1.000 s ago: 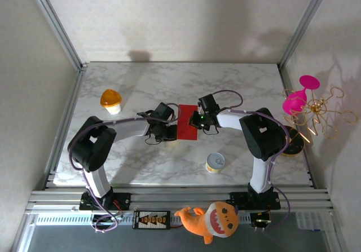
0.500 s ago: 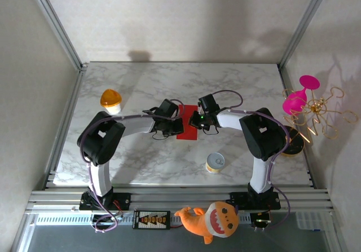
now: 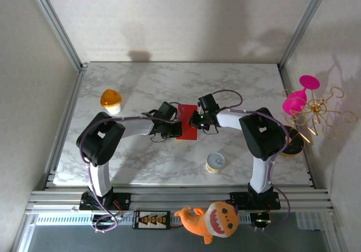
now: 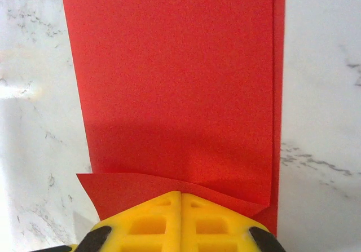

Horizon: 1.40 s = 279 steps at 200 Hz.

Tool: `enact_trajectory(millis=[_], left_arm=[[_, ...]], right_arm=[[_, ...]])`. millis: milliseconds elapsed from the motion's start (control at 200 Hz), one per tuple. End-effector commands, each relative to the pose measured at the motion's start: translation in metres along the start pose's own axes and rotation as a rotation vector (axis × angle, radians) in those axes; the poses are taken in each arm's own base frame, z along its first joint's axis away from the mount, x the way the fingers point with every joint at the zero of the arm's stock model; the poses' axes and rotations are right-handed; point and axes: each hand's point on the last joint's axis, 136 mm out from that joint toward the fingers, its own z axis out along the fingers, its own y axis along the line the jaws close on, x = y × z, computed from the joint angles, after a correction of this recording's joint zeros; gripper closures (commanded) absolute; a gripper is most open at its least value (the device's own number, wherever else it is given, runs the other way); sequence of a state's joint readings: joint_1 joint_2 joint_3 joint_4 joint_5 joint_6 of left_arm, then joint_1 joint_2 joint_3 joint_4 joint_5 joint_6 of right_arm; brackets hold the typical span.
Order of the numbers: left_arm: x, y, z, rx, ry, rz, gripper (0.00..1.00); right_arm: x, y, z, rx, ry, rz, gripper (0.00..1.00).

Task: Fold a paper plane with a square sheet of paper (pick it up from the middle)
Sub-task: Fold the triangle a second time at the center of the table.

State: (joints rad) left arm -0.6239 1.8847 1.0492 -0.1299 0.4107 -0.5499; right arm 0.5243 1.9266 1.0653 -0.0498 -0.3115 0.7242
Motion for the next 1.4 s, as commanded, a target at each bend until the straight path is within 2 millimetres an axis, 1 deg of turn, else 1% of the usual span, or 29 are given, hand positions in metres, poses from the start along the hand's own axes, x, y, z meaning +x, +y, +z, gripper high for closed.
enact_trajectory(millis=[0,165,255,320,386,476,546,611,731,881,1006,1082,1172,1287,1392], left_arm=[[0.045,0.04,-0.008,-0.145,0.157,0.031,0.99],[0.047,0.04,-0.017,-0.164,0.169,0.082,0.99],[0.038,0.041,-0.025,-0.196,0.139,0.097,0.99],[0.026,0.03,-0.031,-0.175,0.097,0.1,0.99],[0.009,0.012,-0.039,-0.128,0.034,0.095,0.98],[-0.011,-0.01,-0.044,-0.06,-0.04,0.078,0.98],[-0.019,-0.022,-0.041,-0.007,-0.068,0.06,0.98],[-0.022,-0.029,-0.033,0.023,-0.07,0.048,0.98],[-0.024,-0.032,-0.015,0.032,-0.043,0.041,0.98],[-0.019,-0.036,0.002,0.063,0.011,0.042,0.98],[-0.011,-0.032,0.011,0.064,0.049,0.045,0.99],[-0.004,-0.02,0.015,0.025,0.067,0.047,0.99],[0.004,0.0,0.018,-0.019,0.079,0.032,0.99],[0.015,0.025,0.013,-0.054,0.088,-0.003,1.0],[0.025,0.036,0.003,-0.053,0.102,-0.018,1.0]], right_arm=[[0.033,-0.062,0.018,0.221,0.092,0.047,0.97],[0.032,-0.062,0.018,0.221,0.09,0.046,0.97],[0.033,-0.062,0.018,0.223,0.093,0.047,0.97],[0.033,-0.062,0.017,0.223,0.092,0.048,0.97],[0.033,-0.062,0.018,0.224,0.093,0.047,0.97],[0.034,-0.063,0.018,0.226,0.095,0.049,0.97],[0.035,-0.064,0.018,0.227,0.097,0.051,0.97],[0.035,-0.064,0.018,0.227,0.098,0.052,0.97],[0.036,-0.066,0.018,0.231,0.102,0.052,0.97],[0.037,-0.067,0.018,0.234,0.104,0.052,0.97],[0.037,-0.067,0.019,0.234,0.105,0.054,0.97],[0.038,-0.067,0.019,0.234,0.107,0.053,0.97],[0.038,-0.068,0.019,0.237,0.107,0.054,0.97],[0.039,-0.07,0.019,0.241,0.109,0.056,0.97],[0.04,-0.071,0.019,0.244,0.112,0.055,0.97]])
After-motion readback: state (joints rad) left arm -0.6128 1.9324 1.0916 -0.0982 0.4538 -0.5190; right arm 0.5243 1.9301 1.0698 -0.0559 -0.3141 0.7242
